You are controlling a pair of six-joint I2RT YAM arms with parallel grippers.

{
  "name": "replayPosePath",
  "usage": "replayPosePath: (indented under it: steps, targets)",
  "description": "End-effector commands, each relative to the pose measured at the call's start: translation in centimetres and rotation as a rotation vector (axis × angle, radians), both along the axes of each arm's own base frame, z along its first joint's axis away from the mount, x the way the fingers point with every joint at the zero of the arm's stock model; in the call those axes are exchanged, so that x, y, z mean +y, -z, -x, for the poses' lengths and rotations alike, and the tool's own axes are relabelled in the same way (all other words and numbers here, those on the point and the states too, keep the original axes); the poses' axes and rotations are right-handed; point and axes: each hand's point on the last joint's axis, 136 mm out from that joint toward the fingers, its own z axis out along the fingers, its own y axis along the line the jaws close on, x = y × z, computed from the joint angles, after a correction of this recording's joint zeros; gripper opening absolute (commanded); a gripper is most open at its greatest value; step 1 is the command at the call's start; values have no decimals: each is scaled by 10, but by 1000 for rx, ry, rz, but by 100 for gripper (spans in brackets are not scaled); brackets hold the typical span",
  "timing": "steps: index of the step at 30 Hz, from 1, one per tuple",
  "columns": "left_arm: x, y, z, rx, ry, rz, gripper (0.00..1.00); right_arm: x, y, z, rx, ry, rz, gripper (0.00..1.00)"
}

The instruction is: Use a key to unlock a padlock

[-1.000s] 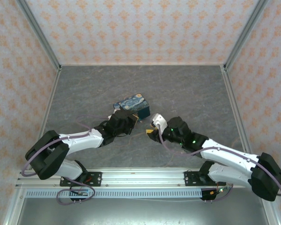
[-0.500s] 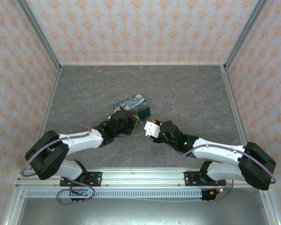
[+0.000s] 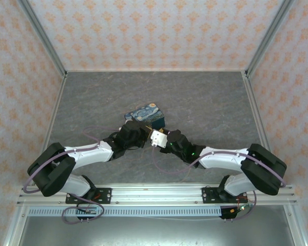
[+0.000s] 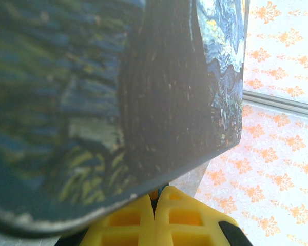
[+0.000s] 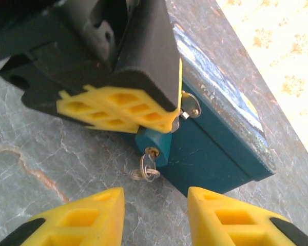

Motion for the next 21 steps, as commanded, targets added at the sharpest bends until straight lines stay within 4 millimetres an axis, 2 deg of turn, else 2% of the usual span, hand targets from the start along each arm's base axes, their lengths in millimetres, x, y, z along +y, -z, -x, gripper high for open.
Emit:
replayPosePath:
  steps: [1,6,11,21]
  targets:
    - [-6,-11,1,-16,9,31,0,11,-17,-6,-33,1,-52,36]
    - [-6,-11,1,-14,10,30,0,14,-14,-7,-23,5,-58,31]
    - [-7,-10,1,-11,11,32,0,15,-9,-9,-7,15,-61,21]
    - [-8,-8,1,-6,11,36,0,18,-6,-11,6,30,-84,15]
